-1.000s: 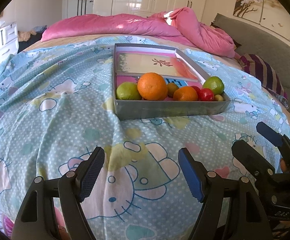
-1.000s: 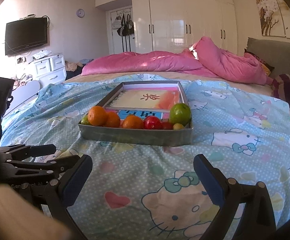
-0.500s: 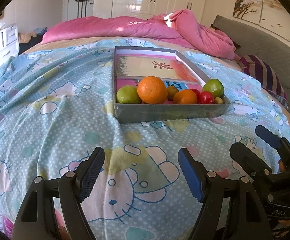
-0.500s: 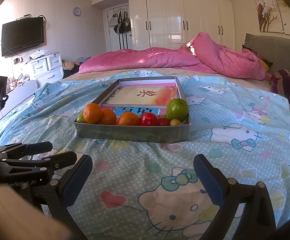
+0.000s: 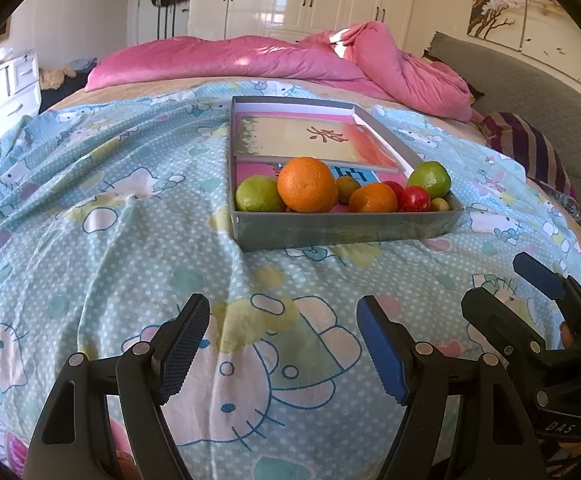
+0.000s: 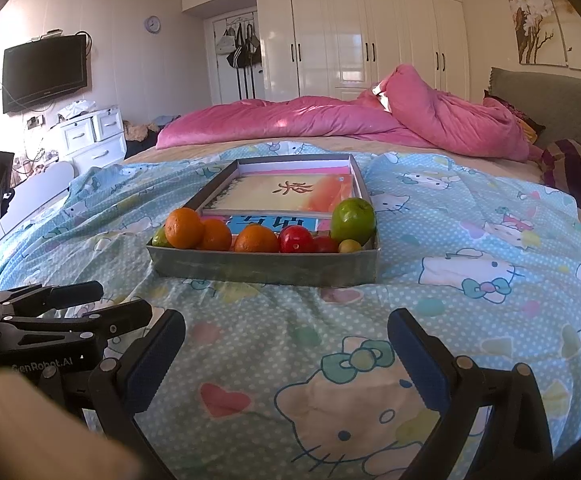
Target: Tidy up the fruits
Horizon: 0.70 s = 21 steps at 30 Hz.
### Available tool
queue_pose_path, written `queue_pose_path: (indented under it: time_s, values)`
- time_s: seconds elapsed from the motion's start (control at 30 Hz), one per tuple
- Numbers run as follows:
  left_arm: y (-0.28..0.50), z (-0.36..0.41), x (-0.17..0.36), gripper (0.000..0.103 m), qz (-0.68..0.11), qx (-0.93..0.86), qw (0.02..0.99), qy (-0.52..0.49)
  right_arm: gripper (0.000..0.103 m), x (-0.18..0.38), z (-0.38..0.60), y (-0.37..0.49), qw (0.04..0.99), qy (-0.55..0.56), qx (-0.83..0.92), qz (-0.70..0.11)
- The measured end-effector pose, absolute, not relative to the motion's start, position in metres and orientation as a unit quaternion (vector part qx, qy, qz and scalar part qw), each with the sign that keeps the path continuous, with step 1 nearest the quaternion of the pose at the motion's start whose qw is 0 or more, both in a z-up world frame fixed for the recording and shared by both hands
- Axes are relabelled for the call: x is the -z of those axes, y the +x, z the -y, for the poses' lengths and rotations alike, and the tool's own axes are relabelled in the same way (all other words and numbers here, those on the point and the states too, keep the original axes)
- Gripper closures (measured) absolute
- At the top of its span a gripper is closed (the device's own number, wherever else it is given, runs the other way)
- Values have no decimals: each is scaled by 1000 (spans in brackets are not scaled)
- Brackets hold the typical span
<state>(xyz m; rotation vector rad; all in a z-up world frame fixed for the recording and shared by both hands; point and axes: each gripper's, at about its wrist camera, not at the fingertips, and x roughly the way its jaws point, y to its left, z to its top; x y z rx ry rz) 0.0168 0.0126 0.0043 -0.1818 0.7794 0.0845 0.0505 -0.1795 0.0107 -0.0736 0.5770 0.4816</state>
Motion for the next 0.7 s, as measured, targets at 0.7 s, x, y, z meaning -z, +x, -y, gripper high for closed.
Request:
queue_pose_path:
  time_s: [0.7]
  values:
    - [16, -12, -7, 26, -372, -43, 923, -88, 1, -11, 178, 50, 930, -39, -237, -279]
